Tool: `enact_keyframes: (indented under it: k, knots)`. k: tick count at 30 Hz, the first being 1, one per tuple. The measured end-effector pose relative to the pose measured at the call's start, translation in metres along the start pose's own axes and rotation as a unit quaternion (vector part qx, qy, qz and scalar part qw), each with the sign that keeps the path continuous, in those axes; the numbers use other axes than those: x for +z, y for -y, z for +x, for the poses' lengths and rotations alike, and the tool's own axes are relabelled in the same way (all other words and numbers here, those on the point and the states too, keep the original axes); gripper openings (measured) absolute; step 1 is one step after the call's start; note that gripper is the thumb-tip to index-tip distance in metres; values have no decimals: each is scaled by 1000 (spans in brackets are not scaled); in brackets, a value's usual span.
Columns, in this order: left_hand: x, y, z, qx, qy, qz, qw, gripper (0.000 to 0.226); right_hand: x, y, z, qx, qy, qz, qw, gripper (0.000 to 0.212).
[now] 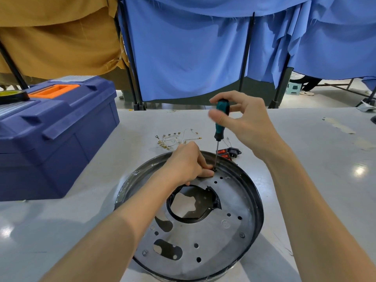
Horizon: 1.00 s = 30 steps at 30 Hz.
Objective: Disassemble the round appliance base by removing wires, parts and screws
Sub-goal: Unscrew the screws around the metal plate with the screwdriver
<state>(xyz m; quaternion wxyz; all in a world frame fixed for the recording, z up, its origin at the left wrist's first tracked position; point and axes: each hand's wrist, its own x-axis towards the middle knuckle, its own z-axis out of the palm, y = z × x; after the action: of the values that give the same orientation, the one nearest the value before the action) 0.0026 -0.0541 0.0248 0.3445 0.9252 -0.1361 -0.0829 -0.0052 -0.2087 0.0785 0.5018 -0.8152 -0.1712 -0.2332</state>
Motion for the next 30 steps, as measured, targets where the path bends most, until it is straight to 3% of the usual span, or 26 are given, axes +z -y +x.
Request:
enact_keyframes:
  k: [3, 6, 10, 18, 21, 26, 30]
  knots:
    - [0, 0, 0, 2, 0, -2, 1000, 16, 5, -1, 1, -6, -18, -32, 999, 30]
    - [0, 0, 0, 4, 1, 3, 1000, 18, 1, -1, 1, 6, -17, 11, 1000, 40]
    - [1, 0, 0, 1, -1, 4, 1000, 15, 2, 2, 1, 4, -3, 12, 1000, 22]
    - [2, 2, 2, 2, 0, 2, 1000, 15, 1, 3, 1, 4, -17, -19, 1000, 36]
    - [2, 2, 2, 2, -4, 6, 1000, 12, 2, 4, 1, -3, -3, -6, 1000, 16]
    - [2, 2, 2, 2, -1, 6, 1000, 13, 6, 2, 1, -7, -32, -49, 998, 28]
    - [1, 2, 1, 3, 1, 7, 1000, 18, 0, 2, 2, 11, -17, 10, 1000, 32]
